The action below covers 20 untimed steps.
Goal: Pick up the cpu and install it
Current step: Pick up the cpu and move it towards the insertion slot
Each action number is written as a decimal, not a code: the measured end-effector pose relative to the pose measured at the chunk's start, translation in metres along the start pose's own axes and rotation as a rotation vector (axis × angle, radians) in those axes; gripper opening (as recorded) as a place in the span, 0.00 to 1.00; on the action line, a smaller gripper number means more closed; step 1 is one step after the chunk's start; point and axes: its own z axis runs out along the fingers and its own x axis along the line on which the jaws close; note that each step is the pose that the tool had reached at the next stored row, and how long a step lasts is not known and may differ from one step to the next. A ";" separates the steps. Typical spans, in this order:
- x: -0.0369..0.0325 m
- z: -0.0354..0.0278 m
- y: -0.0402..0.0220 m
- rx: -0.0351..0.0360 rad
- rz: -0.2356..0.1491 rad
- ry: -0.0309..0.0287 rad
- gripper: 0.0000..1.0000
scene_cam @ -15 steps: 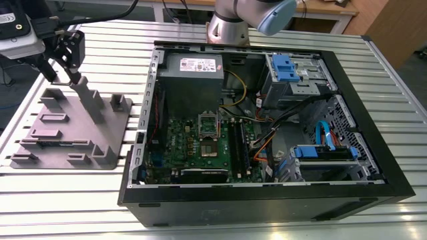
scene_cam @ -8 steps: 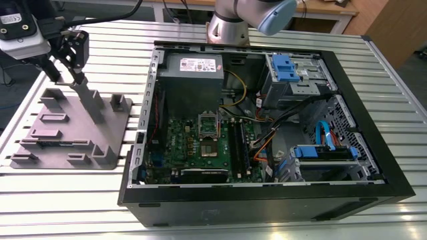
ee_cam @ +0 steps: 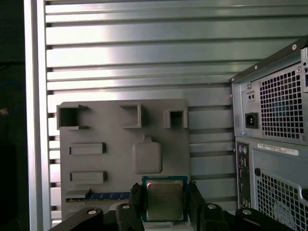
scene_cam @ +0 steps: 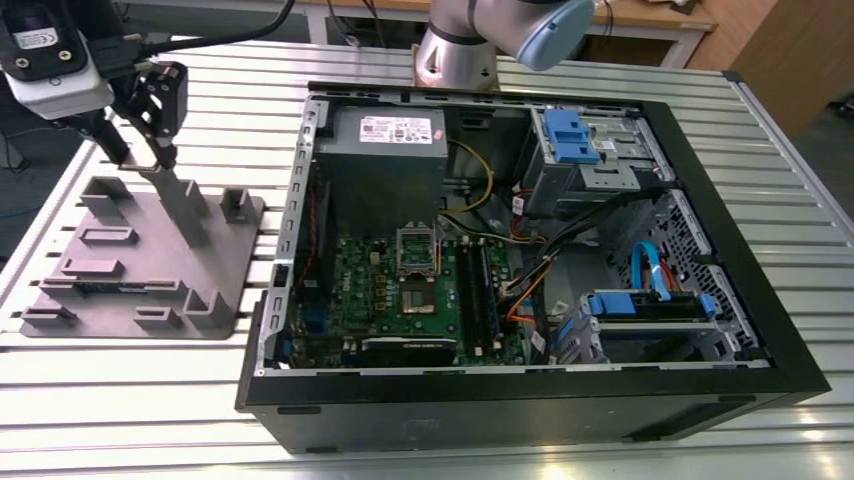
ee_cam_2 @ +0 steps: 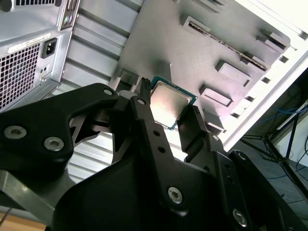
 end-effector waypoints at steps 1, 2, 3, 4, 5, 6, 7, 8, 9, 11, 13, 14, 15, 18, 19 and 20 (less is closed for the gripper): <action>-0.0009 0.0000 0.0001 0.0000 0.000 0.0001 0.47; -0.0019 0.0000 0.0001 0.0000 0.000 0.0001 0.47; -0.0028 0.0000 0.0002 0.0000 0.000 0.0000 0.47; -0.0038 0.0000 0.0002 0.0000 0.000 0.0001 0.47; -0.0047 0.0001 0.0003 0.0000 0.000 0.0001 0.47; -0.0056 0.0001 0.0003 0.0000 0.000 0.0001 0.47; -0.0066 0.0001 0.0004 0.0000 0.000 0.0001 0.47; -0.0075 0.0001 0.0005 0.0000 0.000 0.0001 0.47; -0.0084 0.0001 0.0005 0.0000 0.000 0.0001 0.47; -0.0102 0.0002 0.0006 0.0001 0.000 0.0001 0.47; -0.0119 0.0002 0.0007 0.0001 0.000 0.0001 0.47; -0.0128 0.0002 0.0008 0.0000 0.000 0.0001 0.47; -0.0136 0.0002 0.0008 0.0001 0.000 0.0002 0.47; -0.0158 0.0003 0.0010 0.0000 0.000 0.0000 0.47; -0.0162 0.0003 0.0010 0.0000 0.000 0.0000 0.47; -0.0162 0.0003 0.0010 0.0000 0.000 0.0000 0.47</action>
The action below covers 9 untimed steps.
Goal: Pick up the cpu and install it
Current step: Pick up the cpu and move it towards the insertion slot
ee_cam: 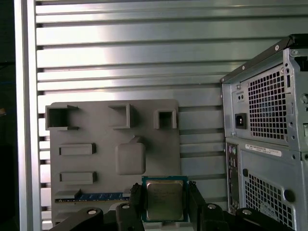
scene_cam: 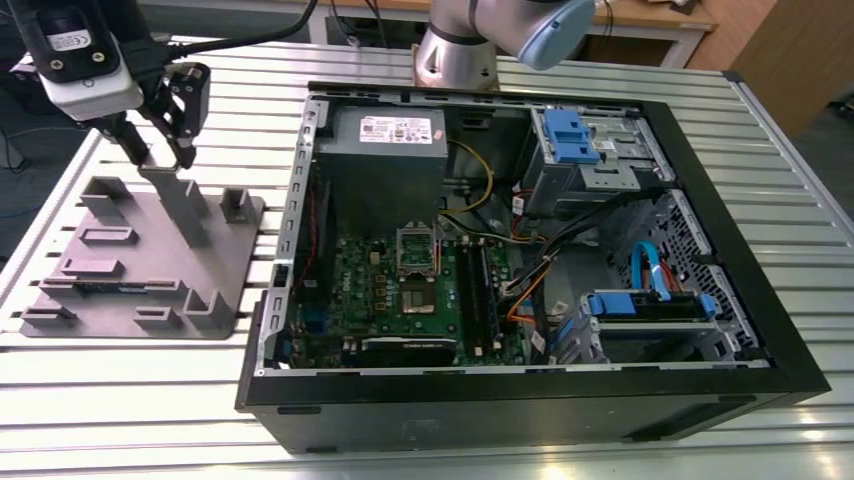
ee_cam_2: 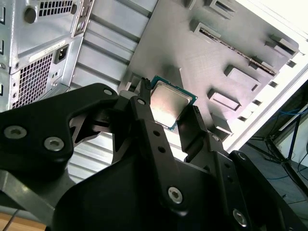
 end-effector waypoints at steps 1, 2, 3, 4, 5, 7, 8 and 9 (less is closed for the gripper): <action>0.0000 0.0000 0.0000 0.0000 0.000 0.0000 0.47; -0.0008 0.0000 0.0000 0.0000 0.000 0.0001 0.47; -0.0014 0.0000 0.0001 0.0000 0.000 0.0001 0.47; -0.0014 0.0000 0.0001 0.0000 0.000 0.0001 0.47; -0.0014 0.0000 0.0001 0.0000 0.000 0.0001 0.47; -0.0015 0.0000 0.0001 0.0000 0.000 0.0000 0.47; -0.0015 0.0000 0.0001 0.0000 0.000 0.0001 0.47; -0.0015 0.0000 0.0001 0.0000 0.000 0.0000 0.47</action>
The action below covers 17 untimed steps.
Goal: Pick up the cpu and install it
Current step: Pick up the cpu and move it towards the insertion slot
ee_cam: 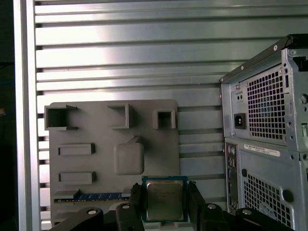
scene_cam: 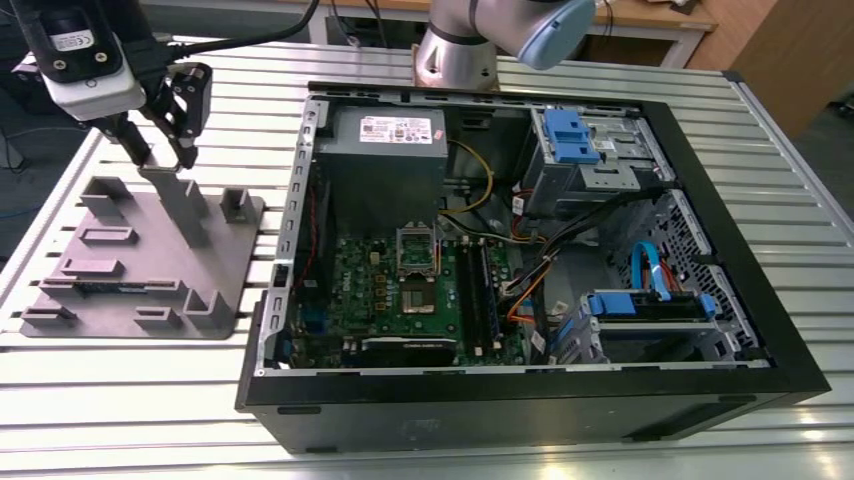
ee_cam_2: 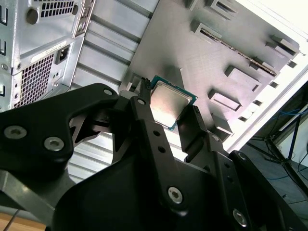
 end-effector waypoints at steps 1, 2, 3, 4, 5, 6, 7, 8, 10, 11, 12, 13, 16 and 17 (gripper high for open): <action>0.0000 0.0000 0.0000 0.0000 0.000 0.0000 0.47; 0.0000 -0.0001 0.0000 0.0000 0.000 0.0000 0.47; -0.0001 -0.0009 0.0001 0.0002 0.000 0.0002 0.47; -0.0001 -0.0018 0.0001 0.0001 0.000 0.0002 0.47; -0.0001 -0.0028 0.0001 -0.0001 0.000 0.0000 0.47; -0.0001 -0.0038 0.0002 -0.0001 0.000 0.0000 0.47; -0.0001 -0.0050 0.0002 -0.0001 0.000 0.0001 0.47; -0.0001 -0.0062 0.0003 -0.0001 0.000 0.0000 0.47; -0.0002 -0.0085 0.0004 -0.0001 0.000 0.0000 0.47; -0.0002 -0.0094 0.0004 -0.0002 0.000 0.0000 0.47; -0.0002 -0.0102 0.0004 -0.0002 0.000 0.0000 0.47; -0.0002 -0.0105 0.0004 -0.0003 0.000 -0.0001 0.47; -0.0002 -0.0108 0.0005 -0.0002 0.000 0.0000 0.47; -0.0002 -0.0109 0.0005 -0.0002 0.000 0.0000 0.47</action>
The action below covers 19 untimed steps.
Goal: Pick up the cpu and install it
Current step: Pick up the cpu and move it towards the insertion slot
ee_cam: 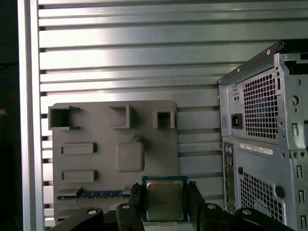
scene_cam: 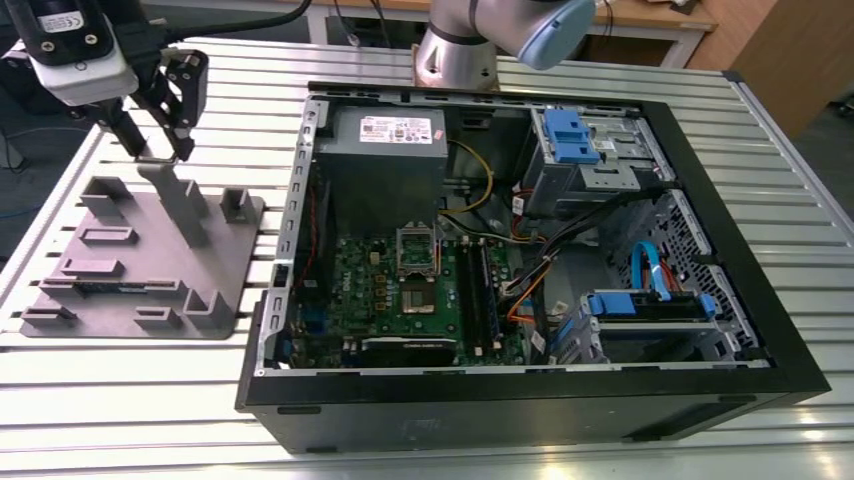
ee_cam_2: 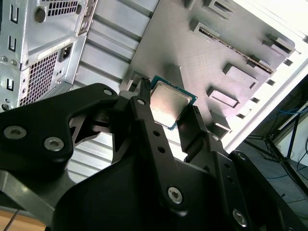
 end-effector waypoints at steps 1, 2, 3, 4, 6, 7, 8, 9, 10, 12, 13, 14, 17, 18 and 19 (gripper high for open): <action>-0.0001 -0.0001 0.0000 0.0001 0.000 0.0001 0.47; -0.0003 -0.0001 0.0000 0.0002 0.000 0.0002 0.47; -0.0006 -0.0001 0.0000 0.0001 0.000 0.0001 0.47; -0.0010 -0.0001 0.0001 0.0001 0.000 0.0001 0.47; -0.0019 0.0000 0.0001 0.0001 0.000 0.0000 0.47; -0.0026 0.0000 0.0002 0.0001 0.000 0.0001 0.47; -0.0031 0.0000 0.0002 0.0000 0.000 0.0001 0.47; -0.0037 0.0000 0.0002 0.0000 0.000 0.0000 0.47; -0.0043 0.0001 0.0003 0.0001 0.000 0.0000 0.47; -0.0056 0.0001 0.0004 0.0000 0.000 0.0000 0.47; -0.0063 0.0001 0.0004 0.0001 0.000 0.0000 0.47; -0.0070 0.0001 0.0004 0.0001 0.000 0.0001 0.47; -0.0091 0.0002 0.0006 0.0000 0.000 -0.0001 0.47; -0.0098 0.0002 0.0006 0.0000 0.000 0.0000 0.47; -0.0105 0.0002 0.0007 0.0000 0.000 0.0000 0.47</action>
